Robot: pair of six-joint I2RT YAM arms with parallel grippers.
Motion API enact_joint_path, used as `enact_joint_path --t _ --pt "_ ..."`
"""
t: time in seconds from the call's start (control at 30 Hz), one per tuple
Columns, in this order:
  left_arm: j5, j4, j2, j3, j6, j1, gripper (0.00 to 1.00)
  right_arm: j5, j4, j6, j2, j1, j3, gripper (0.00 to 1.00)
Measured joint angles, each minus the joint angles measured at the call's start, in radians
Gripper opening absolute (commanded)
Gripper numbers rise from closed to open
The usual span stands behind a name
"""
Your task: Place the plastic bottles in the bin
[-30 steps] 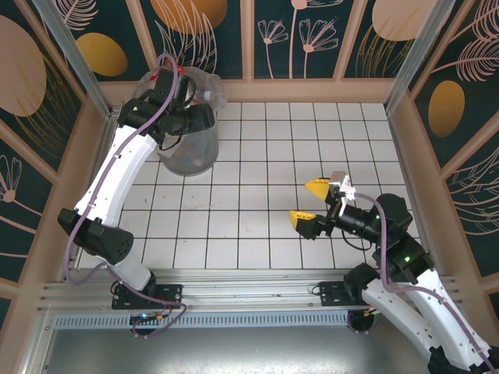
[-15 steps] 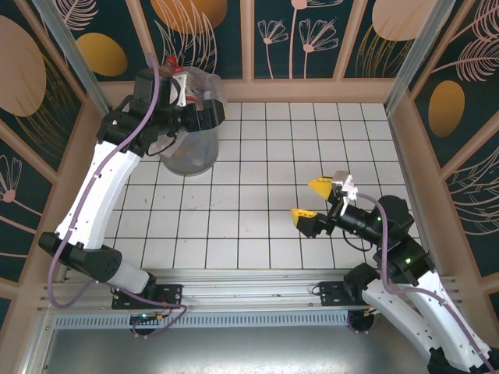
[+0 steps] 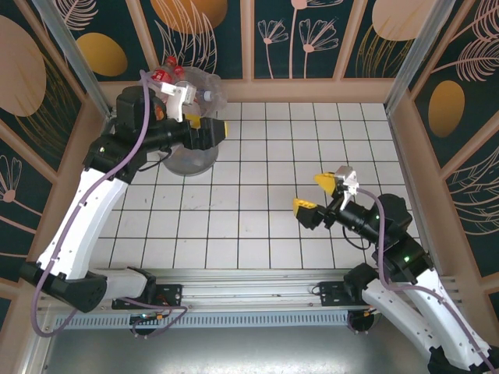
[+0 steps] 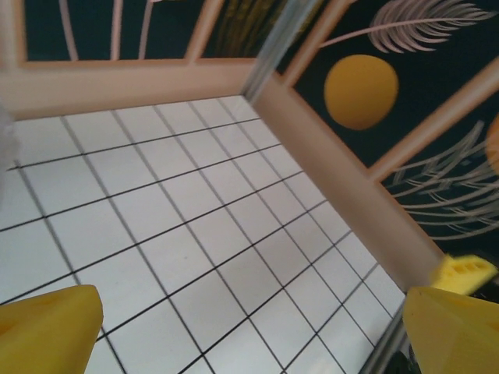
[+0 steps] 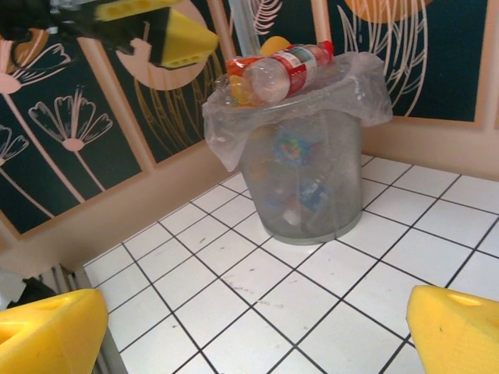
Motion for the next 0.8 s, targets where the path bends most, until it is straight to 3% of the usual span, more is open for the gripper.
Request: enact_joint_path --t 0.17,0.33,0.6,0.8 --pt "0.108 0.094 -0.062 -0.045 0.042 0.000 0.98 0.038 0.024 0.018 0.046 0.000 0.000 0.99" --pt "0.089 0.222 -0.183 -0.153 0.056 0.000 0.99 0.087 0.053 0.026 0.060 0.000 0.000 0.99" --pt "-0.192 0.328 -0.405 -0.419 0.064 0.000 0.99 0.226 0.080 0.024 0.063 0.000 0.000 0.99" --pt "-0.387 0.351 -0.487 -0.598 0.065 0.000 0.99 0.354 0.121 0.020 0.068 0.000 -0.018 0.99"
